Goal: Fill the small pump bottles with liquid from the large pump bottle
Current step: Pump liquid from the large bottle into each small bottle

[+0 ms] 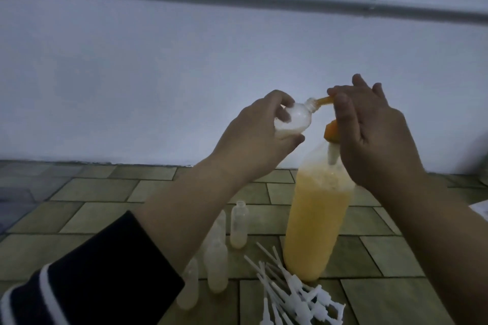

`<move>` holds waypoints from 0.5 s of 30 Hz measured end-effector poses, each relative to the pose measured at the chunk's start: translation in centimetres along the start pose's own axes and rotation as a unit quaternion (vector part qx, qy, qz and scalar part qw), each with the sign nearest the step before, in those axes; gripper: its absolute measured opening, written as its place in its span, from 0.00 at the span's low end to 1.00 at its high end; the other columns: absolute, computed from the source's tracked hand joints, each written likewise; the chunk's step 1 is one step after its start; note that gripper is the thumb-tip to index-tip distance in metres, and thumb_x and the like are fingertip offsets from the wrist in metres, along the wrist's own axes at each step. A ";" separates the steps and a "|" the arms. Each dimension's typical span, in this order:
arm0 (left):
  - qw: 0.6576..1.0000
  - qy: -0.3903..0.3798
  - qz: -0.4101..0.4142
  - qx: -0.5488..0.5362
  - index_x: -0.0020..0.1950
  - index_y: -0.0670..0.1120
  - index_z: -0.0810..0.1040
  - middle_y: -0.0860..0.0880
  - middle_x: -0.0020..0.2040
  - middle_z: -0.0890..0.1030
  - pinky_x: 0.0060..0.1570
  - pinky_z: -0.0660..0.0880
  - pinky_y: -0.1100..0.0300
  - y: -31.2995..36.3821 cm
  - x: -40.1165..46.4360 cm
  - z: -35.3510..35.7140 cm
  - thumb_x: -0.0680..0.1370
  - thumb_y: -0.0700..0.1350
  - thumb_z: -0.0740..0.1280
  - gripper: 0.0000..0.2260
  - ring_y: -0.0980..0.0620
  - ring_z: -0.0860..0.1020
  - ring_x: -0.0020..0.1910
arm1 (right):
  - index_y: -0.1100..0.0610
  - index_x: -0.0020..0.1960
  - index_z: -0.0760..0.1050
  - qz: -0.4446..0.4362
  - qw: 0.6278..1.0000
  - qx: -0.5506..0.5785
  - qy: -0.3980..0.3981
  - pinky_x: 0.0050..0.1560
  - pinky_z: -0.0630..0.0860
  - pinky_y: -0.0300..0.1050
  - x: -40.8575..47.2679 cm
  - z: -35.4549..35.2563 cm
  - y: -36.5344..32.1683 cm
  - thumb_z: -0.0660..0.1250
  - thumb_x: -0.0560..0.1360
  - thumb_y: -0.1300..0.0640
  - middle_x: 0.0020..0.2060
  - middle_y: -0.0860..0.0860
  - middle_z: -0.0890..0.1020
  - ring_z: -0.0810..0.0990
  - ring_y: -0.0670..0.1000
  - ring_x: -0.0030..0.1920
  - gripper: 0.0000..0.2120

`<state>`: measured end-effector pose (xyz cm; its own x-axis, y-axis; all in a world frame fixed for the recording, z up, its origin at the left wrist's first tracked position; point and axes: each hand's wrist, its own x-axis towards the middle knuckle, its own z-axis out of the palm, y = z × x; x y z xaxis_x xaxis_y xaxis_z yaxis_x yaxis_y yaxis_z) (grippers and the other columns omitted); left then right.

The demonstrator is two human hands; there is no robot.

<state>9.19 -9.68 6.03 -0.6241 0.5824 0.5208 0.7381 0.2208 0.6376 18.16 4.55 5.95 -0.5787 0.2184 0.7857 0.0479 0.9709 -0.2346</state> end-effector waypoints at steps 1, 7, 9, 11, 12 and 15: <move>1.000 -0.001 -0.018 -0.017 0.58 0.55 0.69 0.58 0.53 0.75 0.43 0.75 0.58 -0.4 -0.3 -0.1 0.72 0.50 0.71 0.18 0.57 0.75 0.45 | 0.56 0.62 0.74 0.004 1.000 0.005 -0.004 0.70 0.47 0.38 0.0 -0.2 0.1 0.42 0.81 0.45 0.64 0.52 0.75 0.57 0.44 0.72 0.26; 0.986 0.023 -0.126 -0.109 0.57 0.57 0.67 0.61 0.48 0.78 0.42 0.75 0.65 -3.3 -4.7 -0.9 0.71 0.51 0.73 0.19 0.64 0.78 0.46 | 0.56 0.63 0.74 0.028 0.998 0.048 -0.014 0.66 0.46 0.33 -0.6 -1.1 -0.5 0.46 0.83 0.49 0.62 0.56 0.76 0.52 0.36 0.62 0.22; 0.986 0.000 -0.144 -0.087 0.59 0.55 0.70 0.60 0.49 0.79 0.45 0.75 0.65 -4.2 -6.7 -0.9 0.69 0.52 0.74 0.22 0.62 0.78 0.48 | 0.56 0.62 0.75 0.019 0.999 0.042 -0.005 0.67 0.44 0.32 -0.6 -1.0 -0.4 0.47 0.83 0.49 0.59 0.49 0.76 0.53 0.37 0.64 0.22; 0.985 -0.031 -0.157 -0.058 0.61 0.54 0.72 0.59 0.51 0.79 0.46 0.74 0.65 -4.9 -8.3 -0.6 0.67 0.54 0.74 0.24 0.62 0.77 0.50 | 0.57 0.62 0.75 0.019 0.999 0.045 0.004 0.68 0.44 0.33 -0.7 -0.8 -0.2 0.47 0.83 0.49 0.56 0.45 0.73 0.54 0.38 0.65 0.22; 0.984 -0.047 -0.165 -0.048 0.62 0.55 0.72 0.59 0.52 0.79 0.46 0.74 0.65 -5.2 -9.0 -0.5 0.67 0.55 0.74 0.25 0.62 0.77 0.50 | 0.57 0.63 0.75 0.023 0.999 0.045 0.006 0.68 0.44 0.33 -0.7 -0.7 -0.2 0.47 0.83 0.49 0.56 0.45 0.73 0.54 0.38 0.65 0.22; 0.979 -0.099 -0.177 -0.012 0.55 0.60 0.71 0.61 0.49 0.78 0.44 0.73 0.68 -5.8 -10.5 0.0 0.67 0.55 0.74 0.19 0.64 0.76 0.48 | 0.57 0.63 0.74 0.020 0.998 0.049 0.012 0.69 0.45 0.34 -0.8 -0.6 -0.2 0.47 0.83 0.50 0.57 0.55 0.78 0.57 0.44 0.72 0.21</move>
<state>11.45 -17.06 -3.18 -0.7763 0.6133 0.1458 0.4764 0.4193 0.7728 19.09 4.21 5.73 -0.5575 0.2611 0.7880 -0.0103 0.9470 -0.3211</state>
